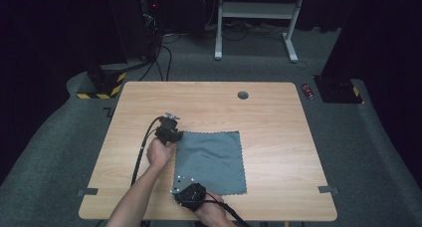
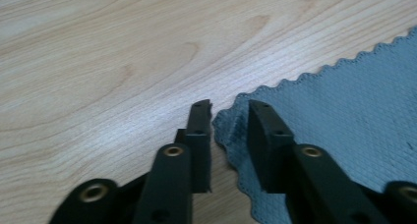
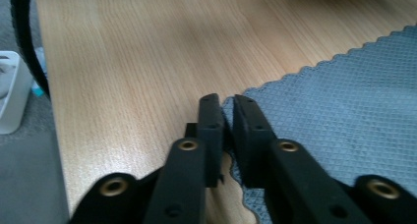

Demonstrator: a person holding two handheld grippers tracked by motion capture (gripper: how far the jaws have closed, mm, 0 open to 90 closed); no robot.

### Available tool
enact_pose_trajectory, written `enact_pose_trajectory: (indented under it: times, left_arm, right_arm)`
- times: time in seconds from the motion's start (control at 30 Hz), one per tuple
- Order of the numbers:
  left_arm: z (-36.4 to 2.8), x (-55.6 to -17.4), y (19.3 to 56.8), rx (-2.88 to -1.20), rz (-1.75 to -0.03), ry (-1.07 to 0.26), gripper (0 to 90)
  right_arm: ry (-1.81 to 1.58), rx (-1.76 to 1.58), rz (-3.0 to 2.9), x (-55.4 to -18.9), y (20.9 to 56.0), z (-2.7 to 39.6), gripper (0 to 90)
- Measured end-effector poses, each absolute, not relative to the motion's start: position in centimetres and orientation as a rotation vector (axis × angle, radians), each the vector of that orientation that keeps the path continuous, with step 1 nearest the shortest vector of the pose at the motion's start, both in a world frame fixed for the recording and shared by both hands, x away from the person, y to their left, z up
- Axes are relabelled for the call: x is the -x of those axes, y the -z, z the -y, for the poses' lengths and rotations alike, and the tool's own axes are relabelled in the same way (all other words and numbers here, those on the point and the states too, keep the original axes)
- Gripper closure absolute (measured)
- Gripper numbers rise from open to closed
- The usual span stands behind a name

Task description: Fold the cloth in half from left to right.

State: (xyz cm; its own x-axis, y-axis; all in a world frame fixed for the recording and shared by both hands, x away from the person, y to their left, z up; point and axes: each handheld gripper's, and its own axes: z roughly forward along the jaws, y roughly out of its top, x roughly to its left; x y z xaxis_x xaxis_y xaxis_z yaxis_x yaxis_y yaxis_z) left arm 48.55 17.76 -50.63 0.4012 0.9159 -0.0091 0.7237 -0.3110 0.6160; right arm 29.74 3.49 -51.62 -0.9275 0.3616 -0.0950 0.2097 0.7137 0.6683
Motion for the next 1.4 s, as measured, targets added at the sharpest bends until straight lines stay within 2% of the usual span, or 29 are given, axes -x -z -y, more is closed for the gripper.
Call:
enact_pose_trajectory:
  times: [0.17, 0.2, 0.73, 1.4]
  left_arm:
    - [-17.5, -48.8, 50.5, -2.131, -1.393, -0.425, 88.5]
    - [-17.5, -48.9, 50.5, -2.126, -1.398, -0.411, 89.1]
    - [-19.0, -48.8, 49.0, -2.045, -1.383, -0.343, 89.7]
    - [-22.6, -47.6, 46.6, -2.025, -1.369, -0.385, 89.7]
  right_arm:
    - [-1.002, -0.469, -2.702, -29.9, 51.5, -3.5, 89.2]
    - [-1.004, -0.478, -2.706, -30.0, 51.5, -3.5, 89.5]
    - [-1.074, -0.47, -2.683, -29.8, 49.5, -3.2, 89.8]
    - [-1.171, -0.435, -2.683, -29.6, 47.3, -4.6, 89.9]
